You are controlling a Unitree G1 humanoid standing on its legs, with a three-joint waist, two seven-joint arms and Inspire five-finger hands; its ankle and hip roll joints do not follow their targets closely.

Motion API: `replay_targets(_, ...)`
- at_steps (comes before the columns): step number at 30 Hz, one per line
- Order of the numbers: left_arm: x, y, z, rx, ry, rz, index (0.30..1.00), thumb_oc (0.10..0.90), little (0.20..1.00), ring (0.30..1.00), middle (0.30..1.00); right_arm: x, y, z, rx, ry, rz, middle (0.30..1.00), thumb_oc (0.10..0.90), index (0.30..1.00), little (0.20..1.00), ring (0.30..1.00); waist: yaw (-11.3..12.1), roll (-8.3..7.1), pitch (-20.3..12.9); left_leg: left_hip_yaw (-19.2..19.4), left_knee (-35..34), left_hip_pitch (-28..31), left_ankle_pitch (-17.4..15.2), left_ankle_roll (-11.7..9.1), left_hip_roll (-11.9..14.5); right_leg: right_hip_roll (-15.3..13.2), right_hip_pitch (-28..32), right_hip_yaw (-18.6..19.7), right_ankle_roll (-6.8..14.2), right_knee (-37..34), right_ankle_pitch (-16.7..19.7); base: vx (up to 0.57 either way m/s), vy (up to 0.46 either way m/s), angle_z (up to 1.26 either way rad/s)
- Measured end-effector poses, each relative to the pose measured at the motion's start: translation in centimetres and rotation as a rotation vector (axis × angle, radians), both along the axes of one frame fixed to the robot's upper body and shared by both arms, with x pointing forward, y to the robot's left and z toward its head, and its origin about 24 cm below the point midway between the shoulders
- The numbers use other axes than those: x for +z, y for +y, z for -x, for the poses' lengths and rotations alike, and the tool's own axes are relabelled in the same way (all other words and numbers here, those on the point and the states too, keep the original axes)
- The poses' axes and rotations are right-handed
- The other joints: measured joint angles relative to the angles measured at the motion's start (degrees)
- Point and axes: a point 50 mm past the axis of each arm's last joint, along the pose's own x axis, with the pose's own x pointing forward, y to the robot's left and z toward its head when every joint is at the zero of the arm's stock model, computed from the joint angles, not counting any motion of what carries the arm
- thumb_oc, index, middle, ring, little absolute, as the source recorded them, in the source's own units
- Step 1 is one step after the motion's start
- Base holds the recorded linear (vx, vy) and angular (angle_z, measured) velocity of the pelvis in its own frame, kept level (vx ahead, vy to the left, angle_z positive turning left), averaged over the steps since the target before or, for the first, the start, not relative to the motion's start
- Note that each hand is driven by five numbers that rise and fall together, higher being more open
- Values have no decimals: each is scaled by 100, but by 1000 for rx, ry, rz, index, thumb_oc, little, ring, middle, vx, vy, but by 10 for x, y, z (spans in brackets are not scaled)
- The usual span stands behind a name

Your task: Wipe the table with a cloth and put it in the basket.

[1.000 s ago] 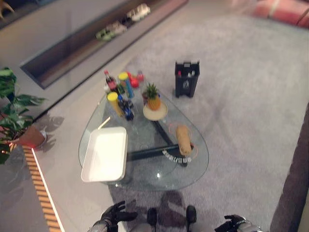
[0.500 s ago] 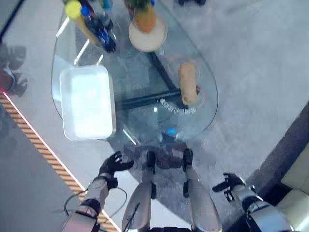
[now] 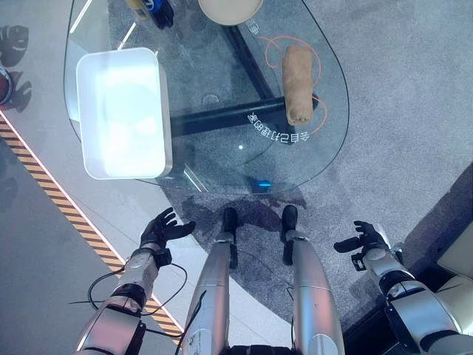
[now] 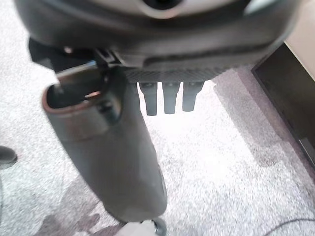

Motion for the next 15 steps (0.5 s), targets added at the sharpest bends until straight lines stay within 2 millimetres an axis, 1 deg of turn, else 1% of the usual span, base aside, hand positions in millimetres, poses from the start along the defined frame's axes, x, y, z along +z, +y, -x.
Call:
replay_targets(1, 0, 0, 0, 1, 2, 1, 900, 800, 900, 900, 900, 2, -1, -1, 1, -11, 4, 900, 800, 900, 900, 900, 2, -16, 8, -22, 129, -133, -35, -31, 18, 18, -125, -3, -15, 115, -14, 0, 0, 0)
replay_targets(3, 0, 0, 0, -1, 1, 2, 900, 800, 900, 900, 900, 5, -1, -3, 7, -36, 7, 900, 800, 900, 900, 900, 5, -34, 19, -77, 136, -274, -32, -33, 17, 54, -272, -9, -16, 126, -12, -5, -19, -4)
replay_targets(7, -1, 0, 0, -1, 8, 5, 900, 800, 900, 900, 900, 8, -1, -6, -13, -94, -2, 900, 800, 900, 900, 900, -12, -40, 22, -182, 116, -387, -29, -37, 13, 67, -392, -14, -18, 126, -10, 3, -1, -1)
replay_targets(11, 0, -1, 0, -1, 5, 7, 900, 800, 900, 900, 900, 24, 4, -17, -57, -268, -39, 900, 800, 900, 900, 900, -49, -43, 24, -277, 36, -398, -21, -49, 11, 104, -429, -36, -20, 97, -8, 0, 0, 0)
replay_targets(14, 3, -3, -3, -10, -13, 9, 900, 800, 900, 900, 900, 52, 11, -34, -66, -456, -79, 900, 800, 900, 900, 900, -60, -59, 33, -318, -14, -436, -17, -54, 19, 149, -490, -35, -37, 72, 2, -3, -3, -3)
replay_targets(15, 4, -4, -4, -14, -20, 9, 900, 800, 900, 900, 900, 68, 13, -41, -47, -531, -77, 900, 800, 900, 900, 900, -62, -59, 34, -323, -19, -469, -6, -68, 20, 154, -530, -34, -60, 73, 18, 0, 0, 0)
